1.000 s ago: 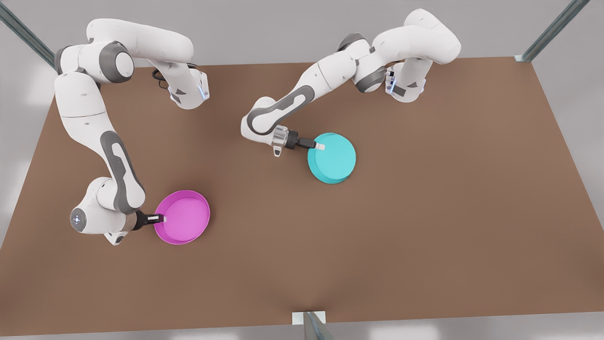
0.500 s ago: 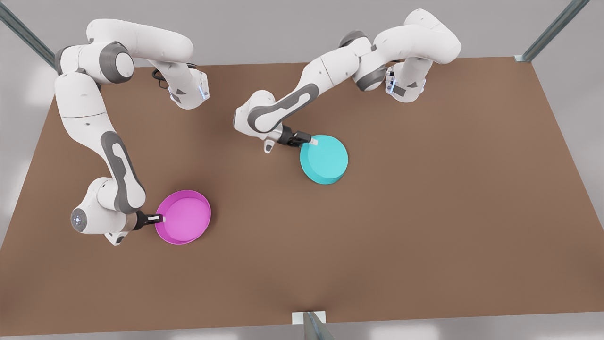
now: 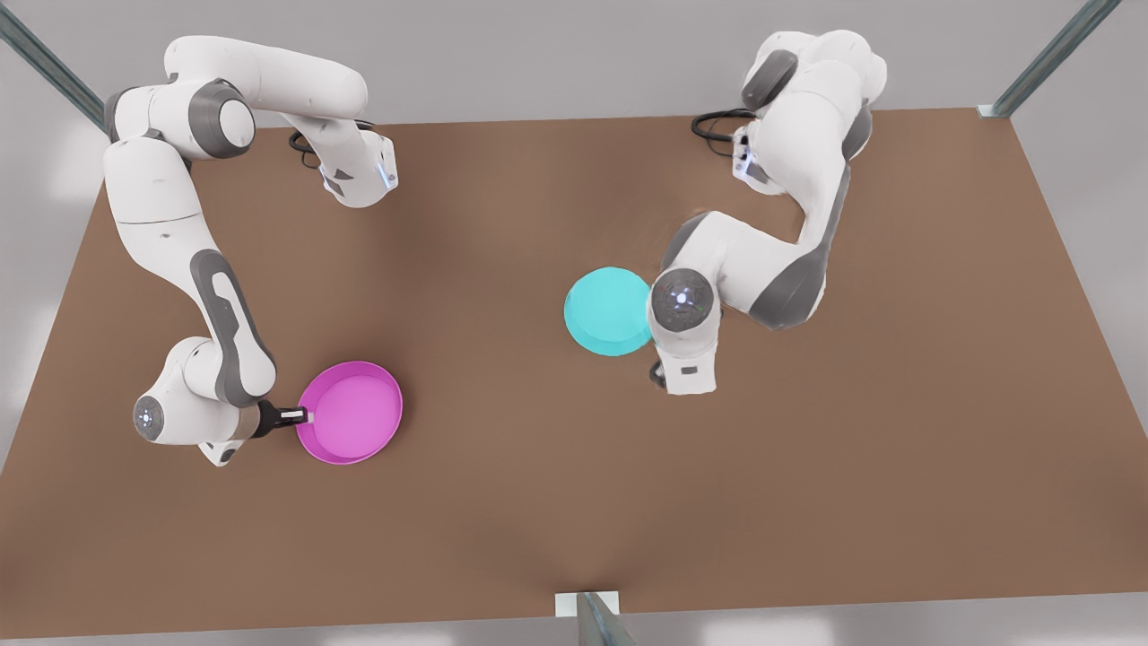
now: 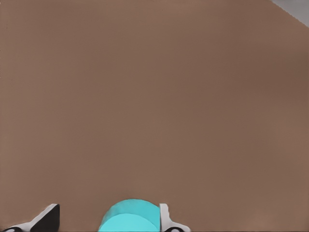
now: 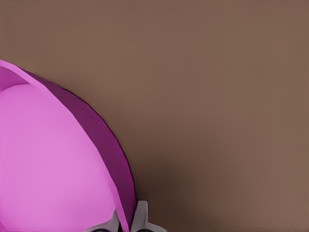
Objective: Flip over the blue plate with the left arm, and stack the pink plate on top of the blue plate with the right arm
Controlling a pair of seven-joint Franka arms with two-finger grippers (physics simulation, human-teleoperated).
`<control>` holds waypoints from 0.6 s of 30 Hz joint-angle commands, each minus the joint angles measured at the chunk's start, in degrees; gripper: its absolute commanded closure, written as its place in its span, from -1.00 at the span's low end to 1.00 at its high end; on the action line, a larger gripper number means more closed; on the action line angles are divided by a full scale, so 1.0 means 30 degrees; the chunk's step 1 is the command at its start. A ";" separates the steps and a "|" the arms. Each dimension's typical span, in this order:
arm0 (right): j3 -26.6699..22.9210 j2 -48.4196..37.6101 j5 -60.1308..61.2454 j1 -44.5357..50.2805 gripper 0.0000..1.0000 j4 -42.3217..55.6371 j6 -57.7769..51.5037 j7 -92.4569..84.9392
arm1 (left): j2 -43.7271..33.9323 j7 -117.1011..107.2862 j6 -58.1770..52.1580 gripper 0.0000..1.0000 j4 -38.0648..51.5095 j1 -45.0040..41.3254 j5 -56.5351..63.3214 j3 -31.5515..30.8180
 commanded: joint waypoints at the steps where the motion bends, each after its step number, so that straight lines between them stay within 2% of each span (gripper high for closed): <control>1: 0.0001 0.0002 -0.0258 0.0001 0.57 -0.0003 0.0015 0.0140 | -0.0168 0.0679 0.0002 -1.00 -0.0001 0.0538 -0.2665 0.0004; 2: 0.0001 0.0002 -0.0258 0.0001 0.57 0.0114 0.0015 0.0140 | -0.0286 0.2285 0.0002 -1.00 -0.0001 0.1592 -0.2606 0.0033; 5: 0.0001 0.0002 -0.0229 0.0031 0.57 0.0408 -0.0190 0.0257 | -0.0492 1.7513 -0.0173 -1.00 -0.0060 0.5636 -0.1581 0.0091; 8: 0.0001 -0.0056 -0.0199 0.0002 0.57 0.0466 -0.0219 0.0257 | -0.0872 2.0225 -0.0846 -1.00 -0.0089 0.6167 -0.0965 0.0180; 9: 0.0001 -0.0056 -0.0199 0.0031 0.57 0.0612 -0.0248 0.0257 | -0.2128 2.1333 -0.1140 -1.00 -0.0380 0.6226 -0.0907 0.0267; 10: 0.0001 -0.0056 -0.0170 0.0031 0.57 0.0700 -0.0482 0.0286 | -0.3647 2.2971 -0.1228 -1.00 -0.1779 0.6664 -0.0994 0.0617; 12: 0.0001 -0.0056 -0.0141 0.0031 0.57 0.0730 -0.0570 0.0316 | -0.7020 2.4356 0.0261 -1.00 -0.6731 0.6724 -0.1053 0.1467; 13: 0.0001 -0.0056 -0.0111 0.0060 0.57 0.0730 -0.0600 0.0316 | -0.9073 2.4356 0.3016 -1.00 -1.0572 0.6695 -0.1813 0.2404; 14: 0.0001 -0.0056 -0.0111 0.0060 0.57 0.0818 -0.0629 0.0316 | -0.9837 2.4502 0.4601 -1.00 -1.2452 0.6607 -0.2986 0.3255; 18: 0.0001 -0.0115 -0.0111 0.0177 0.57 0.1315 -0.1391 0.0345 | -0.9867 2.4913 0.4573 -1.00 -1.2511 0.6636 -0.3104 0.3373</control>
